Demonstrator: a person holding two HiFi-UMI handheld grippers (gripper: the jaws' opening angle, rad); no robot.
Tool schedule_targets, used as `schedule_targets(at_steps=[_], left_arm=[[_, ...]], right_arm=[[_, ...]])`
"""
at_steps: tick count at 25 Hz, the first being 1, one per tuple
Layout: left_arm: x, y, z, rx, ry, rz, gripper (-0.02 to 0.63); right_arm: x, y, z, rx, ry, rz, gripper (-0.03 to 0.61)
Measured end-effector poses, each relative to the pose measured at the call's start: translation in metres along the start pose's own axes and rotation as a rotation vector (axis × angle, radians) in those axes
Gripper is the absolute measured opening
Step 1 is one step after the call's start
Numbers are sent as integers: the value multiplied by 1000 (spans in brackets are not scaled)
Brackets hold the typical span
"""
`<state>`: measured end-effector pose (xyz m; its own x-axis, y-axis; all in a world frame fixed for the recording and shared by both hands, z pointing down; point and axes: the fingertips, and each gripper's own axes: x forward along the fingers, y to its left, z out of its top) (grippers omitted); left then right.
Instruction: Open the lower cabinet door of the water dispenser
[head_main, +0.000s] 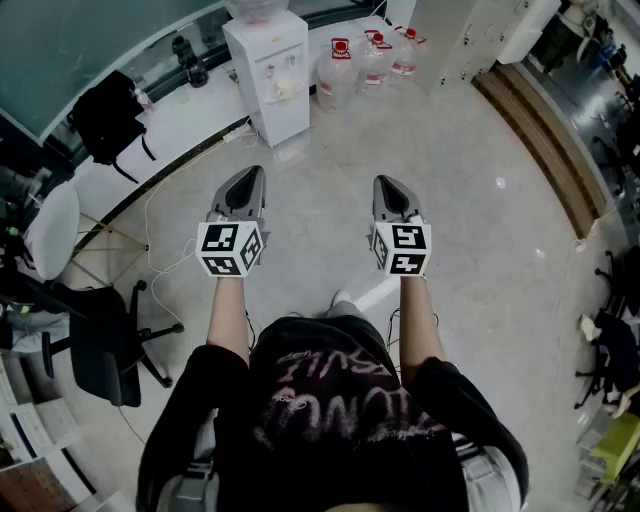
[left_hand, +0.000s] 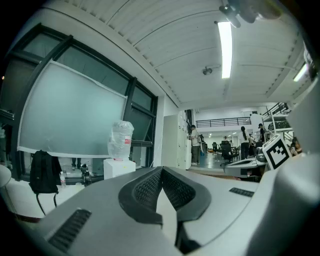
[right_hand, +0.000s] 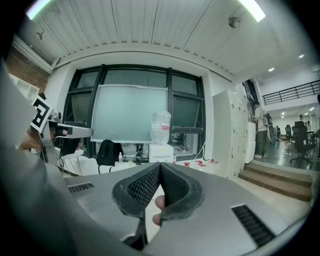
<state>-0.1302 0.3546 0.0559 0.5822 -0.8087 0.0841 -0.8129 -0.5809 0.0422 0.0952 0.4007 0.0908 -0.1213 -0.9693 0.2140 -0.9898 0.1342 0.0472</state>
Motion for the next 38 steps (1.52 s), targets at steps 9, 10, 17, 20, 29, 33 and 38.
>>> schedule_targets(at_steps=[9, 10, 17, 20, 29, 33, 38], left_arm=[[0, 9, -7, 14, 16, -15, 12], [1, 9, -9, 14, 18, -17, 12], [31, 5, -18, 0, 48, -15, 12], [52, -1, -19, 1, 62, -4, 12], [112, -29, -19, -12, 88, 41, 12], [131, -33, -29, -12, 112, 43, 12], [155, -21, -37, -24, 126, 48, 12]], right_arm=[[7, 5, 0, -15, 6, -10, 14], [9, 4, -1, -14, 7, -11, 14], [30, -20, -4, -2, 7, 1, 14], [45, -39, -6, -11, 16, 18, 14], [78, -106, -12, -14, 36, 65, 15], [92, -120, -18, -7, 44, 81, 15], [119, -126, -21, -20, 46, 90, 15]])
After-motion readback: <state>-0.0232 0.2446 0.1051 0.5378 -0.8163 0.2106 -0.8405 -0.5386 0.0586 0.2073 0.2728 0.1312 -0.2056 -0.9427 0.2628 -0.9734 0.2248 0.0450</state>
